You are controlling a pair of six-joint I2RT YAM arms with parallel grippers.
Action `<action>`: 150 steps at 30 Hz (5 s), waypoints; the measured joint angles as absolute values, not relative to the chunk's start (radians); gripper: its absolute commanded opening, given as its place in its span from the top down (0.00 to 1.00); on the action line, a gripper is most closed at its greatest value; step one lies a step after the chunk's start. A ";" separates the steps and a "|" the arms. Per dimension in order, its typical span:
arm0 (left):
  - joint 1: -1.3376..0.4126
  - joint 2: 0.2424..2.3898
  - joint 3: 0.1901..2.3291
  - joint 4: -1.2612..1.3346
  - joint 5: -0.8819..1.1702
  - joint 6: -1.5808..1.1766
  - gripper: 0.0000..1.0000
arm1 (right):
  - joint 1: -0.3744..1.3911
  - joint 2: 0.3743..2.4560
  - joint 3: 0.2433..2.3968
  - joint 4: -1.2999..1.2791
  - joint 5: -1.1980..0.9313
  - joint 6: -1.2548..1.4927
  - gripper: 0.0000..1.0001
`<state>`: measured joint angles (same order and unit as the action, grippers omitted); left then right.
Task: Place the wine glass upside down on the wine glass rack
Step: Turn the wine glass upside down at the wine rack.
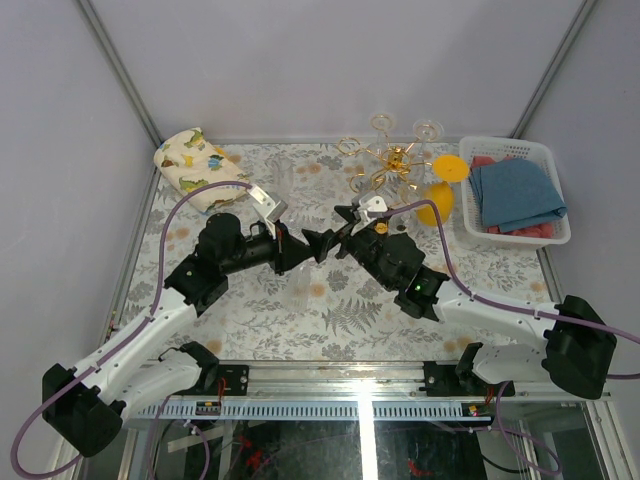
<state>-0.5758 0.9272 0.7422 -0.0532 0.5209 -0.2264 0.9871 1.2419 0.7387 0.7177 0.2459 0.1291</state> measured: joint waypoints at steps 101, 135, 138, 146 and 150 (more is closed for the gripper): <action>-0.588 1.627 1.229 0.269 0.616 0.175 1.00 | 0.982 0.375 0.564 -0.318 0.252 0.032 0.00; -0.601 1.632 1.229 0.205 0.758 0.256 0.99 | 0.982 0.375 0.563 -0.318 0.254 0.031 0.00; -0.601 1.608 1.191 0.231 0.748 0.243 0.91 | 0.982 0.375 0.563 -0.318 0.255 0.031 0.00; -0.601 1.567 1.106 0.302 0.665 0.184 0.81 | 0.982 0.376 0.563 -0.325 0.297 0.033 0.01; -0.601 1.549 1.095 0.304 0.613 0.152 0.79 | 0.982 0.379 0.563 -0.333 0.334 0.041 0.00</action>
